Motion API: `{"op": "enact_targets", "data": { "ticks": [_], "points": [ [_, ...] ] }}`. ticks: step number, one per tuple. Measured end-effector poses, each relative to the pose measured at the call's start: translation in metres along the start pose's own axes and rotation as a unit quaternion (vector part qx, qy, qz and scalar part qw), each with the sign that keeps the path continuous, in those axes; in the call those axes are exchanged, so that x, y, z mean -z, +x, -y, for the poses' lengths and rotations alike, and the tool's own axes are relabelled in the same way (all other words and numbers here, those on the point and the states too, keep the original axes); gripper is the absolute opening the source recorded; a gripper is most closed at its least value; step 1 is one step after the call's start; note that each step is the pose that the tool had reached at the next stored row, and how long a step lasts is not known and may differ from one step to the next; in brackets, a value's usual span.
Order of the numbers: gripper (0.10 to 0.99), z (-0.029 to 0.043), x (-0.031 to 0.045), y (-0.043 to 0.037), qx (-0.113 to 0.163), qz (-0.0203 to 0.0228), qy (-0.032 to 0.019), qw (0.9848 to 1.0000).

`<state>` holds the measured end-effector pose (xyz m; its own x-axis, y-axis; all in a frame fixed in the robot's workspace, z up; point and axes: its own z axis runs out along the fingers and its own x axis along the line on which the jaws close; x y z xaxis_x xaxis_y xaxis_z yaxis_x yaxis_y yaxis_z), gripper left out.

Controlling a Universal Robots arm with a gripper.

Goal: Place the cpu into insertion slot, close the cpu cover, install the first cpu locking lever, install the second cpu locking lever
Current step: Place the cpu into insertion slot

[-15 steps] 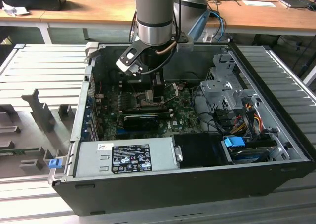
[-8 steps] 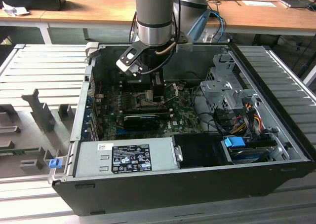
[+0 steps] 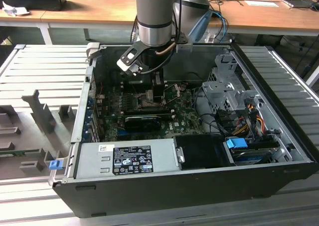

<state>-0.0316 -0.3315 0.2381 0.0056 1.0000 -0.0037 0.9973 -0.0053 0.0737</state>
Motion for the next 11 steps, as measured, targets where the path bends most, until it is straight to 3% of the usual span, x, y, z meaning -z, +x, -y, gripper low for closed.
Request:
{"op": "enact_targets", "data": {
  "ticks": [11],
  "points": [
    [0.525, 0.0118, -0.0112, 0.0069, -0.007, 0.0004, 0.0, 1.0]
  ]
}}
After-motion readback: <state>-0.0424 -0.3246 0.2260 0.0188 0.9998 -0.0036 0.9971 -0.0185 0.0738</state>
